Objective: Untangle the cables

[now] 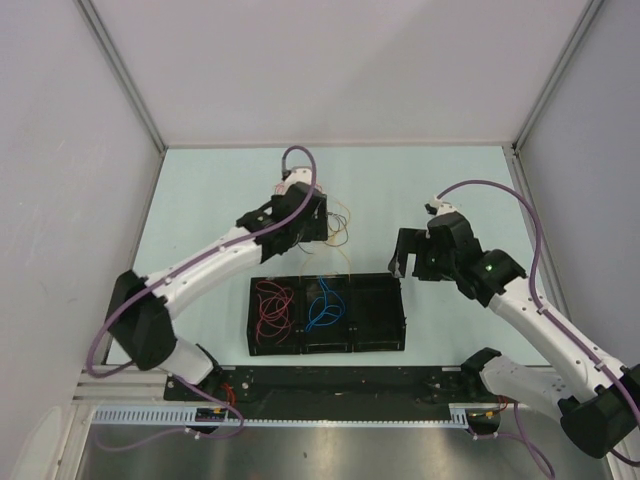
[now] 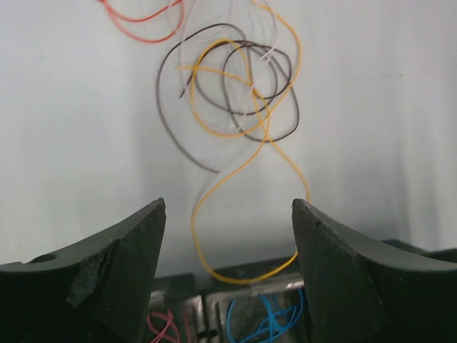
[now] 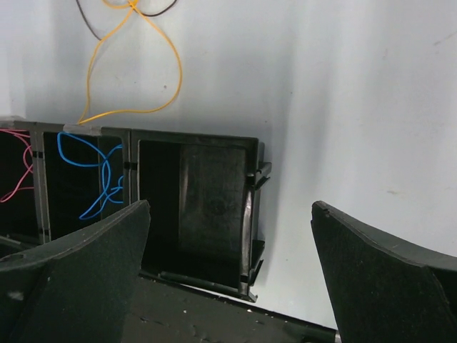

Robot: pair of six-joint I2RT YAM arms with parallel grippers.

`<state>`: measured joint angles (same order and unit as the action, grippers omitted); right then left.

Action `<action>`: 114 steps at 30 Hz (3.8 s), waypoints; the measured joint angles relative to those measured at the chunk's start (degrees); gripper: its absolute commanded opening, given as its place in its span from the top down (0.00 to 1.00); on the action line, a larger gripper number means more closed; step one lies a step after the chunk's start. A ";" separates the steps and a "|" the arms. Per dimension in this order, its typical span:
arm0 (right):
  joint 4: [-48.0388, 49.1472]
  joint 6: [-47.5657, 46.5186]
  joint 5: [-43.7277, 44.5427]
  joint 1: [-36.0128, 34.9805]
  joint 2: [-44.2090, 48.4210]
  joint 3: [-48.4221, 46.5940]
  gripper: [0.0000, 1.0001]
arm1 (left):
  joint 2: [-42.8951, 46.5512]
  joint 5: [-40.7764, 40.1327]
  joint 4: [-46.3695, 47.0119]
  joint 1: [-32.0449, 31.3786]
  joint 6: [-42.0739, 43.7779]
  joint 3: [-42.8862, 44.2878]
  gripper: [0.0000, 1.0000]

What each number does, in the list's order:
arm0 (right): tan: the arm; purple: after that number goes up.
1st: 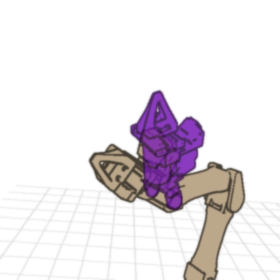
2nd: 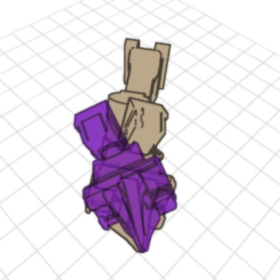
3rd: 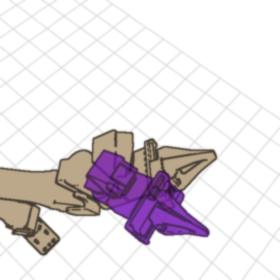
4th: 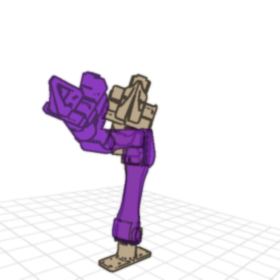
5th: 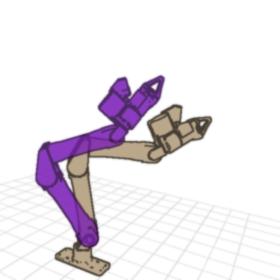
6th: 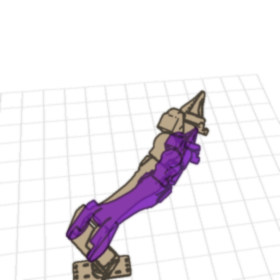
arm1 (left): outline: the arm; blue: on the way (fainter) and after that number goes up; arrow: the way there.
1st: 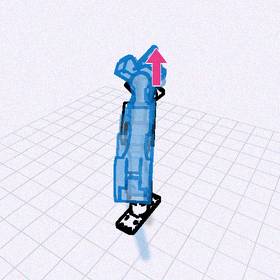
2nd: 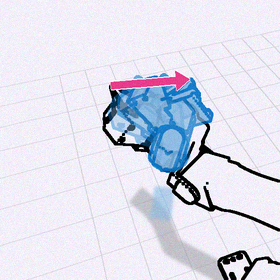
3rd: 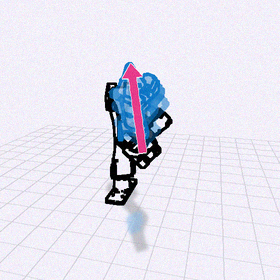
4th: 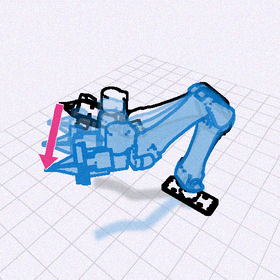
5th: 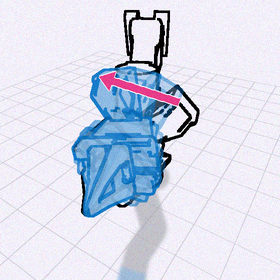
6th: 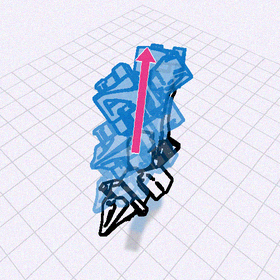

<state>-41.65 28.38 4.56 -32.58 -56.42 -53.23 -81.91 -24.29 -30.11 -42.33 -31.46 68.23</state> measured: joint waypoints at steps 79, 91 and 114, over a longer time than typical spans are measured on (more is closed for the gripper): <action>2.89 0.26 -4.00 3.58 8.31 1.79 0.00 | -4.85 28.24 -0.76 8.28 13.92 56.78 1.00; 6.19 0.09 -9.90 3.85 16.81 -0.04 0.03 | -4.66 36.61 -0.98 2.29 14.34 28.81 1.00; 17.64 -1.84 -22.43 4.09 12.55 -7.37 0.29 | -1.07 45.97 -6.54 -3.56 15.50 24.59 1.00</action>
<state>-24.01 26.55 -17.87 -28.49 -43.88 -60.60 -82.98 21.67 -36.64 -45.89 -15.97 92.82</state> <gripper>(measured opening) 0.716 0.010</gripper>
